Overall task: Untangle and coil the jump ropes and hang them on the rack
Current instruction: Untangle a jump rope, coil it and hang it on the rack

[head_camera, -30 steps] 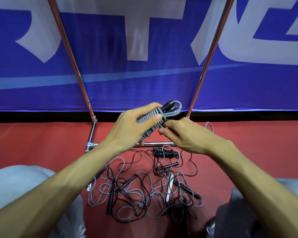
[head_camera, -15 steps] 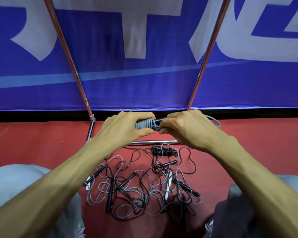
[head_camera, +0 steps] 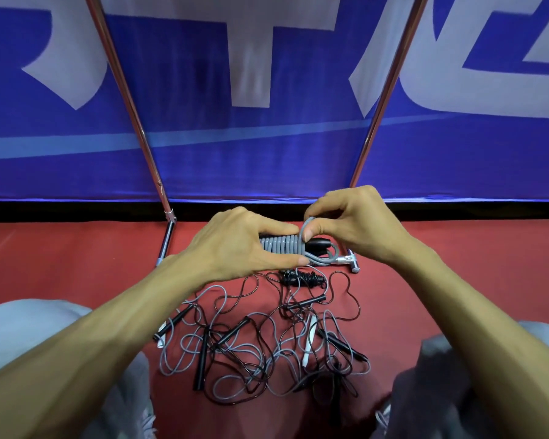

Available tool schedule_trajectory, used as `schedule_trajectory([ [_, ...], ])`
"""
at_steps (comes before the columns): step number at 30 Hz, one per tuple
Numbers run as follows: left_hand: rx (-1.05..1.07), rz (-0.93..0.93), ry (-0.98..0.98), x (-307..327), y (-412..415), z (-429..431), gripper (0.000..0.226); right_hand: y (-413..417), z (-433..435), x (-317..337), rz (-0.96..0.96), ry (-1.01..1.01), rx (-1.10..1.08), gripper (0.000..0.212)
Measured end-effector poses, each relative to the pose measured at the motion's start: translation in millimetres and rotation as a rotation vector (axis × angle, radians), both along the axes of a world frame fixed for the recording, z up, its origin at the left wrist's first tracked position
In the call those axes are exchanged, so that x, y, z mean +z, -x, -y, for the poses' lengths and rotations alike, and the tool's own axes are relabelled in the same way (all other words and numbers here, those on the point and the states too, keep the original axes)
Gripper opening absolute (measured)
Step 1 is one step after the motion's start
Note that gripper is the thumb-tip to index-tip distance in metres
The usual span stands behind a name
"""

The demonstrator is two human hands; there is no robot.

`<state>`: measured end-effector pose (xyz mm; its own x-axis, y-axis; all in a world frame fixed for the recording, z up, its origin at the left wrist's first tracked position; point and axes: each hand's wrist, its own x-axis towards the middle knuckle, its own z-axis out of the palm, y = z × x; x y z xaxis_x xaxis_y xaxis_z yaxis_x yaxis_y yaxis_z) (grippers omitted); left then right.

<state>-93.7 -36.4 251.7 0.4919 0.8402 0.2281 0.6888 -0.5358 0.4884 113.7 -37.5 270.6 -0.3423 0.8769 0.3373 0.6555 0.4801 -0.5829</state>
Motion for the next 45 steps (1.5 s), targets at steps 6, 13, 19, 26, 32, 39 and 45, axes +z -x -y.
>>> schedule_trajectory([
  [6,-0.033,0.402,0.187,-3,-4,0,0.039,9,-3,-5,-0.323,0.291,0.121,0.018],
  [13,0.195,0.435,0.149,-3,-2,-7,0.042,17,-6,-17,-0.237,0.298,0.046,0.031],
  [19,0.366,0.235,-0.002,-8,1,-12,0.043,26,-4,-27,0.038,0.248,-0.029,0.024],
  [26,0.252,-0.020,-0.167,-6,1,-2,0.049,27,3,-23,0.172,0.225,-0.074,0.031],
  [32,0.290,-0.102,-0.250,-4,-1,-4,0.034,27,6,-24,0.202,0.251,-0.071,0.027],
  [39,0.335,-0.228,-0.226,-5,7,-13,0.036,28,11,-18,0.449,0.275,-0.057,0.024],
  [45,0.201,-0.467,-0.200,-7,5,-17,0.037,24,24,-9,0.802,-0.110,0.026,0.017],
])
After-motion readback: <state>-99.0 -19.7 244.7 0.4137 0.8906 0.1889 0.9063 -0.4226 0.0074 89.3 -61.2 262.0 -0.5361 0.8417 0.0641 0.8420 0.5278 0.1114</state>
